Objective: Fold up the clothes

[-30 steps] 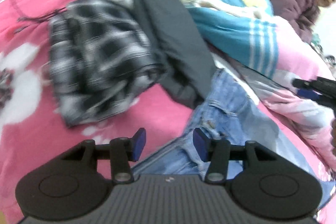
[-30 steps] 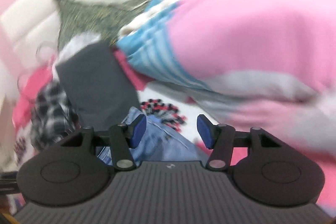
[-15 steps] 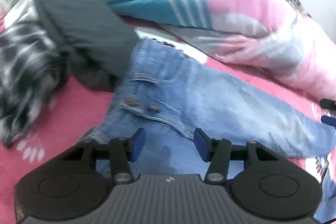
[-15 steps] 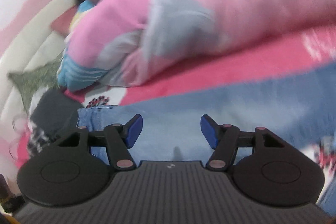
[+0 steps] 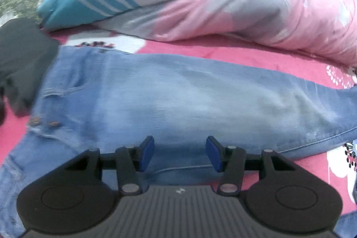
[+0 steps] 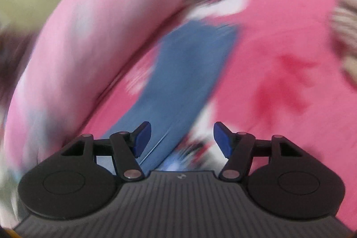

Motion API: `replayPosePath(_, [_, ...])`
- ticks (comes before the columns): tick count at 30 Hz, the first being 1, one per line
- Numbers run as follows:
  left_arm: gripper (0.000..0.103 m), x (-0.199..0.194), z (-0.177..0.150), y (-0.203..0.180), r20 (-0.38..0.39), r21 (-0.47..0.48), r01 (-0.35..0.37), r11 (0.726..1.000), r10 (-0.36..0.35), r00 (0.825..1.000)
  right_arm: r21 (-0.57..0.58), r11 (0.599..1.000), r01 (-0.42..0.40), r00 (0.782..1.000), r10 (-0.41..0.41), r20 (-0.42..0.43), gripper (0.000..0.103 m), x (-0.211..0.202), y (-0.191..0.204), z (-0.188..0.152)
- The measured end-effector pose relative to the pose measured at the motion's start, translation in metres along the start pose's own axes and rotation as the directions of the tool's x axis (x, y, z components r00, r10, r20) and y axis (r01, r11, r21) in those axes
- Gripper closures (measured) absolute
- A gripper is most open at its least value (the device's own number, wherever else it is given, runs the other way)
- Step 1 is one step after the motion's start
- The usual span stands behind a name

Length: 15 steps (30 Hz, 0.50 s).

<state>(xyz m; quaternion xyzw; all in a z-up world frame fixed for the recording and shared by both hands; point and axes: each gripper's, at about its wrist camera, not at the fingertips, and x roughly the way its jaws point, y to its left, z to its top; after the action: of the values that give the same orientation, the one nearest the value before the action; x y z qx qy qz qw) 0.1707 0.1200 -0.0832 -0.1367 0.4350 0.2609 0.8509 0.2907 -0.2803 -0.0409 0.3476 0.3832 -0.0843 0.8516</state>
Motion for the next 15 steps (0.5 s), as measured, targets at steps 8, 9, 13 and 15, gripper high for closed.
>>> replayPosePath(8, [0.048,0.034,0.003,-0.063,0.008,0.088,-0.064,0.994,0.064,0.998,0.175,0.983,-0.051,0.997,0.041,0.063,0.041,0.079,-0.061,0.085])
replayPosePath(9, [0.047,0.038,0.003,-0.071,0.009,0.099,-0.072,0.992,0.072,0.997,0.157,0.986,-0.049,0.997,0.040,0.061,0.041,0.089,-0.061,0.091])
replayPosePath(13, [0.045,0.044,0.006,-0.079,0.013,0.098,-0.098,0.990,0.097,0.995,0.072,0.997,0.017,0.999,-0.020,0.037,0.041,0.130,-0.056,0.111])
replayPosePath(15, [0.045,0.044,0.007,-0.081,0.012,0.100,-0.107,0.989,0.106,0.994,0.023,1.000,0.021,0.999,-0.022,0.034,0.049,0.141,-0.051,0.118])
